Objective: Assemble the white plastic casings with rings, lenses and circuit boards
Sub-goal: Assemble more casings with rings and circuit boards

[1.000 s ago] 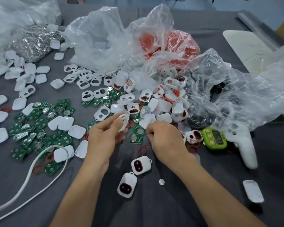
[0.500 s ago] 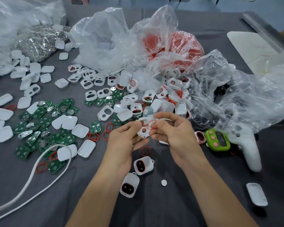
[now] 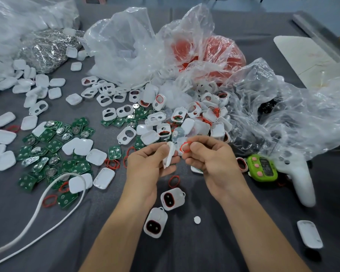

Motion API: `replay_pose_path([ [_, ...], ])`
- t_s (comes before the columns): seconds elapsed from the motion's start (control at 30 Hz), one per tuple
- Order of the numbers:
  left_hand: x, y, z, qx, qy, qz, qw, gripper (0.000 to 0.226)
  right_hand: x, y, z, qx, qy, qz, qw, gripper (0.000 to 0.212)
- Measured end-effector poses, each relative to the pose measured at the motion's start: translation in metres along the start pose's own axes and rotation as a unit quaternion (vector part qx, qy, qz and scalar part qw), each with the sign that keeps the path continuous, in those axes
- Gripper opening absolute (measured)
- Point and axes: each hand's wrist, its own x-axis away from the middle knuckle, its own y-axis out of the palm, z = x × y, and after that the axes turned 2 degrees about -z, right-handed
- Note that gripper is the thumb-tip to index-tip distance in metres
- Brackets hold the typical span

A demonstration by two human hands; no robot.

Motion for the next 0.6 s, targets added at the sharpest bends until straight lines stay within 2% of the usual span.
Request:
replay_pose_path([
  [0.17,0.000,0.003,0.000,-0.009,-0.035,-0.034,0.999,0.027,0.005,0.007,0.005,0.012,-0.014,-0.017,1.000,0.018],
  [0.3,0.000,0.007,-0.007,-0.056,-0.017,-0.001,0.998,0.021,0.007,0.016,0.008,0.094,-0.058,0.019,0.994,0.027],
  [0.37,0.001,0.009,-0.009,-0.074,0.006,0.016,0.997,0.020,0.007,0.020,0.012,0.174,-0.086,0.060,0.979,0.023],
  [0.43,0.002,0.012,-0.008,-0.046,0.014,0.018,0.999,0.023,0.009,0.023,0.016,0.262,-0.121,0.097,0.952,0.014],
  [0.53,0.004,0.015,-0.006,0.033,-0.007,0.013,0.999,0.043,0.012,0.028,0.016,0.326,-0.163,0.132,0.922,0.025],
  [0.6,0.005,0.014,-0.005,0.036,-0.007,-0.021,0.999,0.052,0.011,0.029,0.015,0.345,-0.179,0.138,0.911,0.025],
])
